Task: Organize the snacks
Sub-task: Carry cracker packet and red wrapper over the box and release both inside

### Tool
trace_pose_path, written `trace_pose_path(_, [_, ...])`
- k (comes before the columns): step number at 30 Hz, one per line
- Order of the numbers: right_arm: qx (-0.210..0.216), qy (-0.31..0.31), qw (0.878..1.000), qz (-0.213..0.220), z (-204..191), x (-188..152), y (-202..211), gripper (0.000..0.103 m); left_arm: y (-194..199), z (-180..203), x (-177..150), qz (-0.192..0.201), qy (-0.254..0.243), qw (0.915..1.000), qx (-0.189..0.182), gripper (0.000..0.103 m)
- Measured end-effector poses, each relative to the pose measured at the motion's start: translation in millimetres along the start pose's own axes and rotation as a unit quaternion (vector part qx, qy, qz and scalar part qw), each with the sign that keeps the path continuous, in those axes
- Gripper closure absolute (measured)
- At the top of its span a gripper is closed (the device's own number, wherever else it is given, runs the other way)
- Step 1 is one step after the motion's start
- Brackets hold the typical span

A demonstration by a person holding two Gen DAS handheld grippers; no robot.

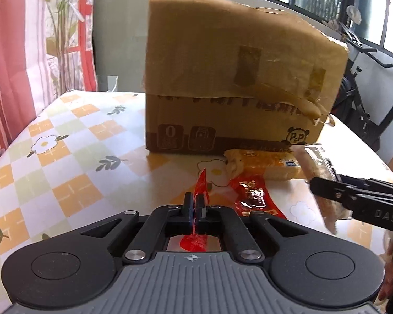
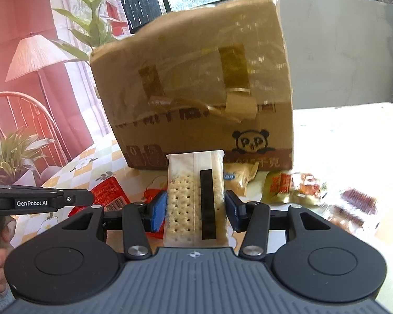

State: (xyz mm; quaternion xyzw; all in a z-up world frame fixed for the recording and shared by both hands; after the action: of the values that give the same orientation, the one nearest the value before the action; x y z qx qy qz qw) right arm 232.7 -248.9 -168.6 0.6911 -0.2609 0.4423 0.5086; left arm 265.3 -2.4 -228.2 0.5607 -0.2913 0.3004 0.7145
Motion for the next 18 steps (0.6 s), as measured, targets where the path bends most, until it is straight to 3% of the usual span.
trace_pose_path(13, [-0.001,0.027,0.999,0.023,-11,22,19,0.054,25,-1,19,0.036,0.002,0.9989,-0.028,0.102])
trace_pose_path(18, [0.002,0.029,0.998,0.048,-12,43,33,0.054,47,5,46,0.069,0.005,0.9966,-0.046,0.102])
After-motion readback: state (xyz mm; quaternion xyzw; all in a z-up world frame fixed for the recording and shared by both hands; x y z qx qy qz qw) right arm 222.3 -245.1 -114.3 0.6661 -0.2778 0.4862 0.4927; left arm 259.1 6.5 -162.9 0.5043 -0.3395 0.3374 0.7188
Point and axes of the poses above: each gripper's, at about its wrist camera, not at the fingertips, and y roughly against the way its jaws point, z to its right, x to its top, the point moved 5 cm from there along -y, roughly the way its jaws point, and after that the axes turned 10 degrees about y, right-handed, at the moved point
